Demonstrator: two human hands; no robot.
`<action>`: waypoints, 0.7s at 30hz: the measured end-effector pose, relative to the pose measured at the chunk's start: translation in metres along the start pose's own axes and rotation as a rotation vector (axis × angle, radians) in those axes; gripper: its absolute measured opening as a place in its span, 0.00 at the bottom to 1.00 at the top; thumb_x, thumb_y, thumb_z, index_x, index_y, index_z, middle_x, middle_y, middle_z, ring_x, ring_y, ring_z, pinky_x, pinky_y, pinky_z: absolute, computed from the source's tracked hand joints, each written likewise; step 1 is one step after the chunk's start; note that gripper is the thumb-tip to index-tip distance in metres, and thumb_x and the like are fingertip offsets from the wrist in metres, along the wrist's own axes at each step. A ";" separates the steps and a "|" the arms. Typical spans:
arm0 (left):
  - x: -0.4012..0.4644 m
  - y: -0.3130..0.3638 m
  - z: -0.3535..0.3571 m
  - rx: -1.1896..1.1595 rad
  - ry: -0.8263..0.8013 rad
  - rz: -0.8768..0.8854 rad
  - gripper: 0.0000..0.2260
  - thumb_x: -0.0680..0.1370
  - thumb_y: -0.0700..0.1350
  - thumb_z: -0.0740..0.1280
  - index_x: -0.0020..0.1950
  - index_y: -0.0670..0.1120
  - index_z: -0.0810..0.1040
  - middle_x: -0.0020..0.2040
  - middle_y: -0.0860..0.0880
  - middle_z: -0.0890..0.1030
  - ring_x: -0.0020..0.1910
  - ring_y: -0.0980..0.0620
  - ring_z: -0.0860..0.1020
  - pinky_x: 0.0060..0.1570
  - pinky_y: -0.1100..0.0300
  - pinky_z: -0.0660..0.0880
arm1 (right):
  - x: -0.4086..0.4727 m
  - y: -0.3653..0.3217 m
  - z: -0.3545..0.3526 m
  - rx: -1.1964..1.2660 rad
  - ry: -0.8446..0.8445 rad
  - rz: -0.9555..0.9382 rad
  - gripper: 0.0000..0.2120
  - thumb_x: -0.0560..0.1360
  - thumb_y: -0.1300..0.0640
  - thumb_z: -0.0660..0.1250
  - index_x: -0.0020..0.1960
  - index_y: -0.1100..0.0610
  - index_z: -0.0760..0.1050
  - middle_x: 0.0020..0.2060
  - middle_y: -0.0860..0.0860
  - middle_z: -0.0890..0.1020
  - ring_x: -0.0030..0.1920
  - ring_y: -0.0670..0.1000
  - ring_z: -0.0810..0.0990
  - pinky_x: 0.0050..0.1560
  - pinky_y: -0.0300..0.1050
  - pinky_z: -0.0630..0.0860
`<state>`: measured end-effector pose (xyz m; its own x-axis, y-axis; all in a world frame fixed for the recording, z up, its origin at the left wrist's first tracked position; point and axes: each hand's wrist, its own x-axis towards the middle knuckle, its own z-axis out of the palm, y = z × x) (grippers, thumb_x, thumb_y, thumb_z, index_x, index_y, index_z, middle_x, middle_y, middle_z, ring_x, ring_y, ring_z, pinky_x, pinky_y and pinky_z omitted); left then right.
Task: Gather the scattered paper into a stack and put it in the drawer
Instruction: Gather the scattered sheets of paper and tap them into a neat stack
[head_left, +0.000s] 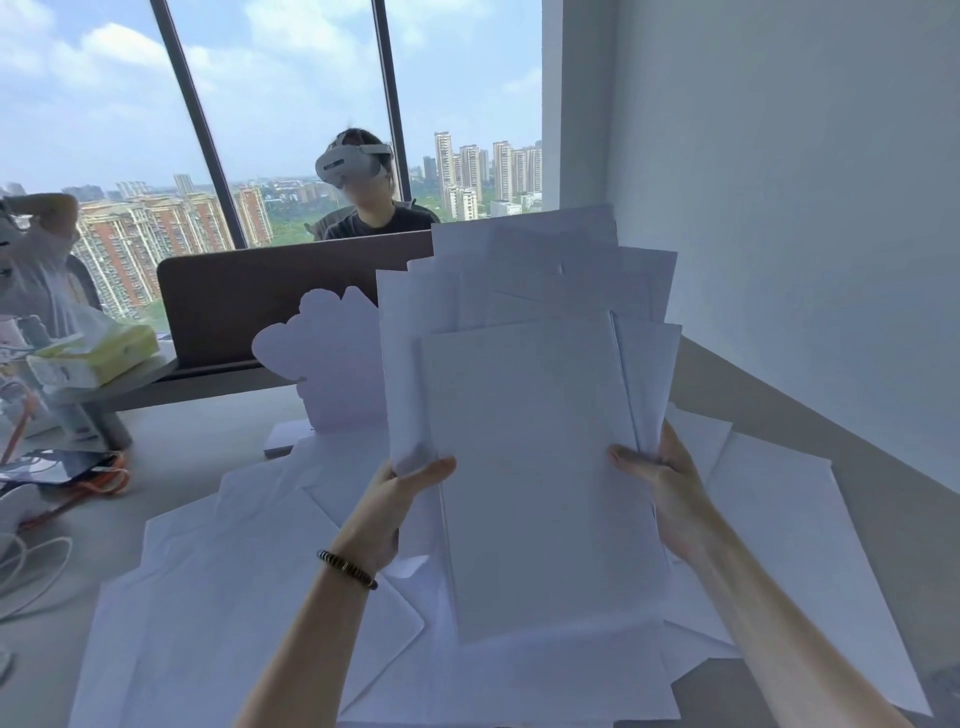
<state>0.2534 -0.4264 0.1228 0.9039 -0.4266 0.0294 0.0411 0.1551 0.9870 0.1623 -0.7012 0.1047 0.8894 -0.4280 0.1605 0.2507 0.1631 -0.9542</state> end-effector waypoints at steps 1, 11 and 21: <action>-0.001 0.003 0.001 0.026 -0.020 0.027 0.13 0.74 0.39 0.74 0.58 0.44 0.83 0.54 0.49 0.86 0.57 0.52 0.83 0.56 0.62 0.77 | 0.000 -0.002 0.000 0.000 -0.007 -0.006 0.23 0.75 0.70 0.67 0.64 0.50 0.77 0.54 0.54 0.86 0.55 0.60 0.84 0.55 0.59 0.80; -0.005 0.010 0.018 -0.043 0.021 0.141 0.09 0.76 0.33 0.69 0.52 0.42 0.84 0.50 0.43 0.87 0.48 0.45 0.85 0.50 0.50 0.82 | 0.000 -0.019 0.025 0.012 0.009 -0.095 0.17 0.75 0.71 0.67 0.60 0.58 0.79 0.49 0.53 0.87 0.49 0.55 0.86 0.50 0.52 0.79; -0.004 0.058 0.025 -0.012 0.100 0.368 0.08 0.74 0.34 0.72 0.48 0.45 0.87 0.50 0.45 0.87 0.50 0.45 0.84 0.57 0.45 0.79 | 0.004 -0.062 0.043 -0.004 0.016 -0.279 0.18 0.76 0.72 0.67 0.64 0.60 0.76 0.48 0.49 0.87 0.51 0.52 0.86 0.52 0.47 0.82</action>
<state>0.2415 -0.4384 0.1836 0.8962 -0.2520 0.3652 -0.2893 0.2922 0.9115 0.1672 -0.6747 0.1753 0.7800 -0.4702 0.4128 0.4833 0.0336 -0.8748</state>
